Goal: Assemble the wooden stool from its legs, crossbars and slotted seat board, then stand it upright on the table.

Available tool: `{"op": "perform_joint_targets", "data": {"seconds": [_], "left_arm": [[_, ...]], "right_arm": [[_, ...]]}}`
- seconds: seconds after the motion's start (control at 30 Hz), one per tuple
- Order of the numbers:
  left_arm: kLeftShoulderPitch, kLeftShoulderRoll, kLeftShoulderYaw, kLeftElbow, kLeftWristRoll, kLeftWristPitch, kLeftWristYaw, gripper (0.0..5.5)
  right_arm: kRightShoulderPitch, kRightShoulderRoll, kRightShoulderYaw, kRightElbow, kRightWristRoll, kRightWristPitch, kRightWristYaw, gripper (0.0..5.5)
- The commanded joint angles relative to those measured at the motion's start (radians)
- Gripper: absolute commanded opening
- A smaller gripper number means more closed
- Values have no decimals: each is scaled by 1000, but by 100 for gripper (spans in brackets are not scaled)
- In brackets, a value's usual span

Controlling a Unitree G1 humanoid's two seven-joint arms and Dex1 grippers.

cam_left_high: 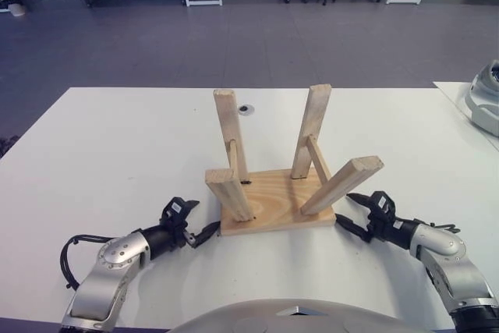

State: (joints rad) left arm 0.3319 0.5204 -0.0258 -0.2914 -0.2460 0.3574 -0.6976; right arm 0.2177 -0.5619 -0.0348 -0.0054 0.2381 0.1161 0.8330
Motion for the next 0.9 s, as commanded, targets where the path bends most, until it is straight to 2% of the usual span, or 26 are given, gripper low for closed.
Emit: {"op": "perform_joint_targets", "data": {"seconds": [0.03,0.1,0.2,0.37,0.43,0.53,0.63,0.7,0.77,0.9], "left_arm": [[-25,-64,-66,-72,-76,87,0,436],[0,-36,-27,-208,-232,175,-56,436],[0,31,101,-328,-413,274,-99,436],[-23,98,254,-425,-609,362,-69,436],[-34,119,278,-433,-643,389,-59,436],[-10,180,249,-396,-554,384,-79,436],[23,373,174,-234,-293,257,-176,436],[-14,501,99,-70,-145,118,-302,436],[-129,501,40,-9,-141,53,-416,436],[-350,392,-73,62,-163,19,-522,436]], "right_arm": [[16,11,19,-155,154,127,78,382],[43,-37,-33,-288,336,281,138,382],[38,-103,-159,-367,518,414,162,382],[86,-185,-238,-412,577,481,195,382],[100,-199,-242,-434,582,487,201,382],[130,-230,-216,-455,536,471,217,382],[149,-309,-174,-355,357,345,267,382],[108,-372,-117,-280,267,270,351,382],[43,-378,-74,-260,253,242,406,382],[-85,-328,7,-227,246,222,427,382]]}}
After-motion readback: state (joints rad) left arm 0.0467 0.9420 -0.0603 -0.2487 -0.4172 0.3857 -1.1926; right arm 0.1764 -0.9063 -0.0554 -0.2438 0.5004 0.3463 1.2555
